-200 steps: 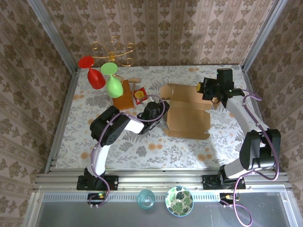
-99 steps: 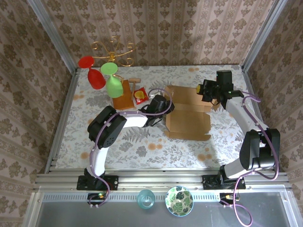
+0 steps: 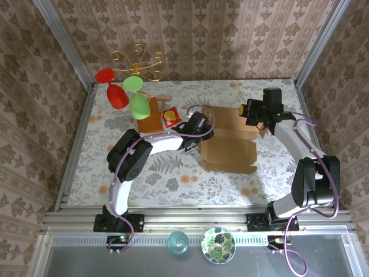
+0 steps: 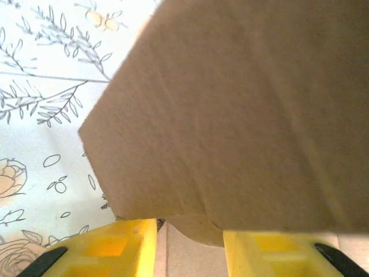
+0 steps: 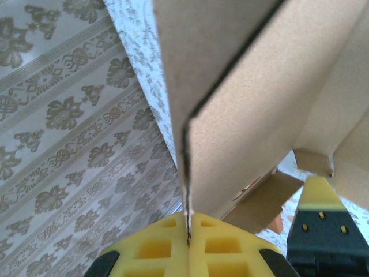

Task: Fold the paper box

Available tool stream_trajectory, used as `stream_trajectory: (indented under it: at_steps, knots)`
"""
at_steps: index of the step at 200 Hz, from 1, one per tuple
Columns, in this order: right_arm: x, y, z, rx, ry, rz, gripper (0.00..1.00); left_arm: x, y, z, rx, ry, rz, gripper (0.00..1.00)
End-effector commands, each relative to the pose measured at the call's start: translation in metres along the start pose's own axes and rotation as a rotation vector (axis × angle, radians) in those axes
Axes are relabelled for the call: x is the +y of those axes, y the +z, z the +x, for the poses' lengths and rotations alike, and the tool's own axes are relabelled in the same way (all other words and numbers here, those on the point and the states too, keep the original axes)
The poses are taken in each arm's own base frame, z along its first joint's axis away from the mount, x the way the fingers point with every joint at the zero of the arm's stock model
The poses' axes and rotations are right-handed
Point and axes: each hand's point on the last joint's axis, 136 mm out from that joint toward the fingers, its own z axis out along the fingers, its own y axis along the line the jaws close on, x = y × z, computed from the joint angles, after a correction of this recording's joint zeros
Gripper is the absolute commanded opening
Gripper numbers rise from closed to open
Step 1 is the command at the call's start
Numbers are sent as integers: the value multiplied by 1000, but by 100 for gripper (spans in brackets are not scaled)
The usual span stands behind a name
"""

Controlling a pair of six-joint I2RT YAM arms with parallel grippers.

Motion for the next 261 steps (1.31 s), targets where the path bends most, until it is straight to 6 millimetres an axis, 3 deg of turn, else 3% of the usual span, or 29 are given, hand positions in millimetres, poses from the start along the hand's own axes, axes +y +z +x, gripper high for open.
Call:
stream_trajectory:
  at_steps: [1,34,57,75,88,117,186,261]
  knots:
    - [6,15,-1,36,-75,-32,0,-48,-55,-34,-67,66,133,42]
    - [15,17,0,39,-187,-43,0,-47,-107,-39,-89,61,153,47]
    - [9,18,-5,44,-224,-17,0,-17,-132,-48,-105,28,108,40]
    - [5,22,-8,67,-236,-7,0,8,-138,-54,-111,13,93,30]
    - [4,24,-8,79,-248,-5,0,20,-133,-57,-104,28,81,23]
    - [6,24,-8,95,-271,-12,0,32,-105,-50,-96,91,96,21]
    - [4,30,-11,164,-303,7,0,21,-40,-48,-150,378,236,23]
    - [13,37,-6,232,-372,-17,0,16,-17,-39,-114,509,315,26]
